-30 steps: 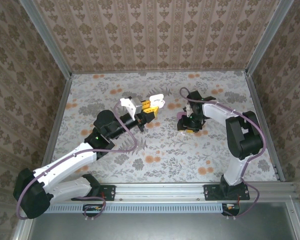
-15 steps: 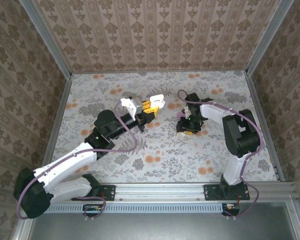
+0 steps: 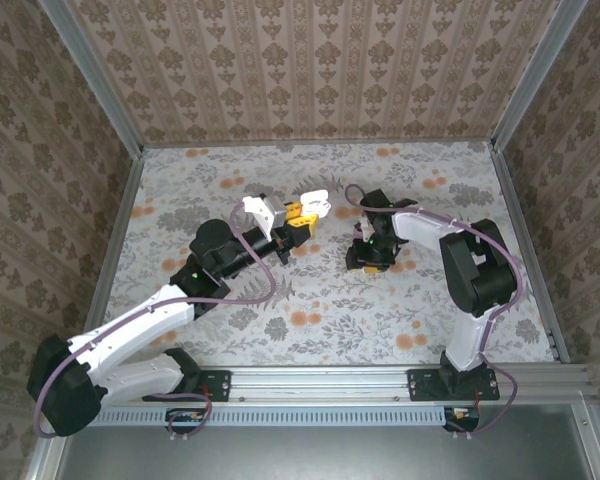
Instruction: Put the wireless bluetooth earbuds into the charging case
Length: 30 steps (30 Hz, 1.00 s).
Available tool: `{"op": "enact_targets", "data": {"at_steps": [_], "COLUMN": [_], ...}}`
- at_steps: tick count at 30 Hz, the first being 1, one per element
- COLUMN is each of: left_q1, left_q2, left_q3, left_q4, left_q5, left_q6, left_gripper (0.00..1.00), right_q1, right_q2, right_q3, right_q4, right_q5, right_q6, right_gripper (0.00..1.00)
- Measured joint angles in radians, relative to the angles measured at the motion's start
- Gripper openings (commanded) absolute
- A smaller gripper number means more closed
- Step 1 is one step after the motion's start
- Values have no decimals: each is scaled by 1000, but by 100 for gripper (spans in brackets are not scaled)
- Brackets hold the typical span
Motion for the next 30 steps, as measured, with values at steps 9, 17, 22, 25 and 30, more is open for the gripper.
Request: {"op": "enact_targets", "data": {"at_steps": [9, 17, 22, 25, 30], "left_q1": [0, 0, 0, 0, 0], "left_q2": [2, 7, 7, 7, 7], "left_q3": [0, 0, 0, 0, 0], "left_q4": [-5, -10, -11, -11, -11], "left_q5": [0, 0, 0, 0, 0], "left_q6": [0, 0, 0, 0, 0], "left_gripper": [20, 20, 20, 19, 20], "right_q1": [8, 8, 13, 17, 19], "right_q2": [-34, -4, 48, 64, 85], "right_q3": [18, 90, 122, 129, 132], "right_q4": [-37, -71, -84, -96, -100], "right_q5": [109, 182, 185, 187, 188], "right_q6": [12, 4, -3, -4, -8], "right_gripper": [49, 49, 48, 47, 44]}}
